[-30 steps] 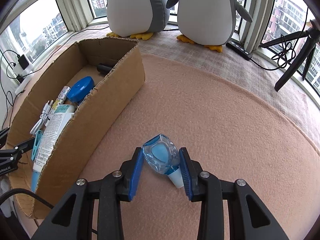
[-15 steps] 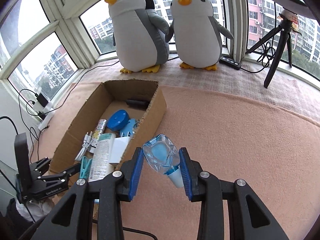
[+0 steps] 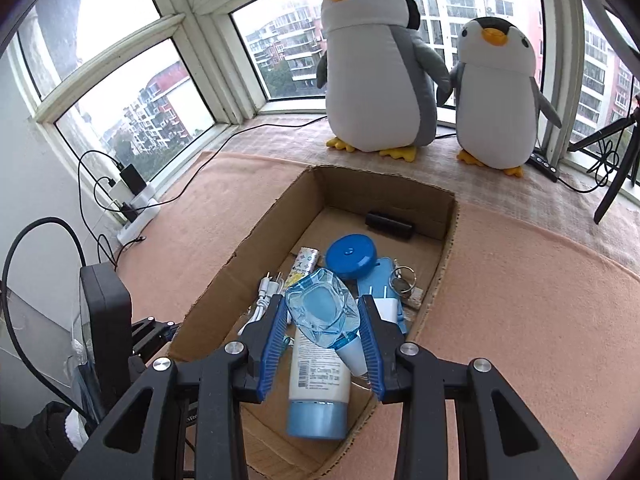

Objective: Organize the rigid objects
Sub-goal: 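Carry the blue sanitizer bottle with the right tool into the box and release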

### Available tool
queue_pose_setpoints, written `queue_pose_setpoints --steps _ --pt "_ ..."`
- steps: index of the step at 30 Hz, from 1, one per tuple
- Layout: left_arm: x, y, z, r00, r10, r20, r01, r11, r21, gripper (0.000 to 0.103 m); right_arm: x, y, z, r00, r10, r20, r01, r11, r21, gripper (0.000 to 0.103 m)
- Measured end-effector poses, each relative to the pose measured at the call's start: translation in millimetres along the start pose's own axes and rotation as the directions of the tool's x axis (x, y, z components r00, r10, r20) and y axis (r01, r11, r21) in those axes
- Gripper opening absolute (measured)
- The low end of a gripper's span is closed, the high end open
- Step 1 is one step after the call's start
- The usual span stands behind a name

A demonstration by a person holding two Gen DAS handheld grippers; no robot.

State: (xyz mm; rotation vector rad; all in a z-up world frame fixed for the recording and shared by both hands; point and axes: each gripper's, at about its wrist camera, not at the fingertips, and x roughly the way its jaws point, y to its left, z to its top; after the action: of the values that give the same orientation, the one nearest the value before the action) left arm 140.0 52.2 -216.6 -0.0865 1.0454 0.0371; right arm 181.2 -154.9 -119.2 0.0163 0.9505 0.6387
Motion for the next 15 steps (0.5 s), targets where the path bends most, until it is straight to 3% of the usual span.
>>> queue_pose_setpoints --steps 15 --pt "-1 0 2 1.000 0.002 0.001 -0.002 1.000 0.001 0.065 21 3 -1 0.998 -0.033 -0.055 0.033 0.999 -0.005 0.033"
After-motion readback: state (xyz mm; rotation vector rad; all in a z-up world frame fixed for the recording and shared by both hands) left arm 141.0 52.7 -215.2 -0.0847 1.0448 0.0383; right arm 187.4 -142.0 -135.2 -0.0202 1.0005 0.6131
